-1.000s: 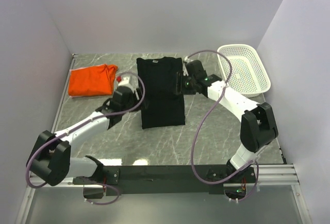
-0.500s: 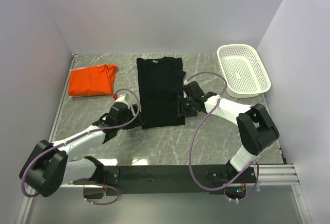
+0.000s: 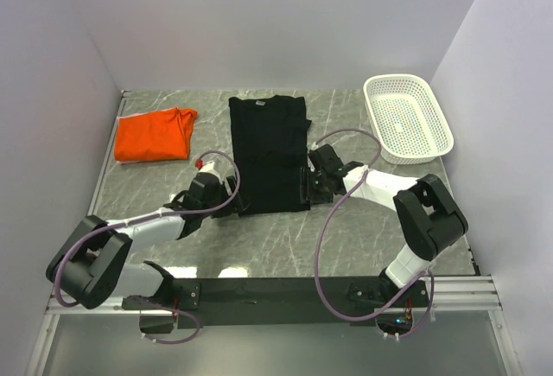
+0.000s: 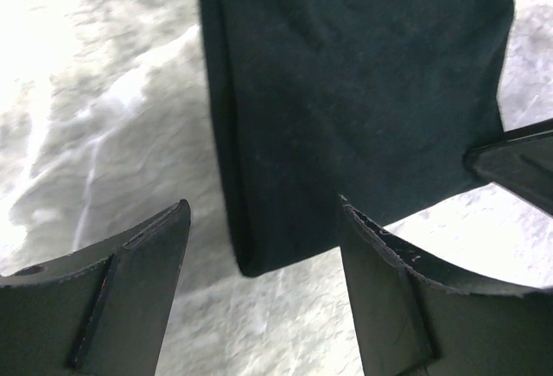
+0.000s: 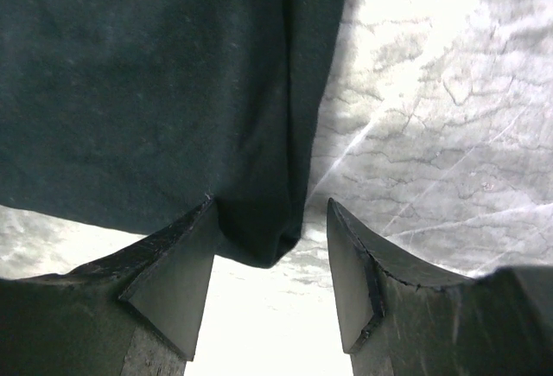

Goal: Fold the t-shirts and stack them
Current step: Fold the tshirt

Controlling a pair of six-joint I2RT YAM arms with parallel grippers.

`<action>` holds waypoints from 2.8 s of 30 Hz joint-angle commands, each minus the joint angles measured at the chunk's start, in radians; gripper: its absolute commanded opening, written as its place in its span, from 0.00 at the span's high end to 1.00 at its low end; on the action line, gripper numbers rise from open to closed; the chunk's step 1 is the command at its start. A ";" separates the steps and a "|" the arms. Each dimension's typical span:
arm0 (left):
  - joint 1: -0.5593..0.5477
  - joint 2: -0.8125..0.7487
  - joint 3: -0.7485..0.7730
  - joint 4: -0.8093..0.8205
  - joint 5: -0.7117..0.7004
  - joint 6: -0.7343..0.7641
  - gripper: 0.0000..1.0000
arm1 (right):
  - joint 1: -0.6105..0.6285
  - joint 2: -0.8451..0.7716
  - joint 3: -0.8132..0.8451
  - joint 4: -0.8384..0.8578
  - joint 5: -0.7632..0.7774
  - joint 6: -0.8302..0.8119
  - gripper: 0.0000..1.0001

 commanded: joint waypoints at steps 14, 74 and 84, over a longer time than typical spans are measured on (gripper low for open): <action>-0.082 0.115 -0.081 0.020 -0.019 -0.066 0.48 | 0.030 -0.033 -0.130 0.102 -0.065 0.042 0.48; -0.654 -0.644 0.194 -0.648 0.279 -0.147 1.00 | 0.409 -0.832 0.162 -0.857 -0.191 0.043 1.00; -0.654 -0.632 0.247 -0.604 -0.017 -0.142 0.99 | 0.405 -0.726 0.264 -0.771 0.034 0.034 1.00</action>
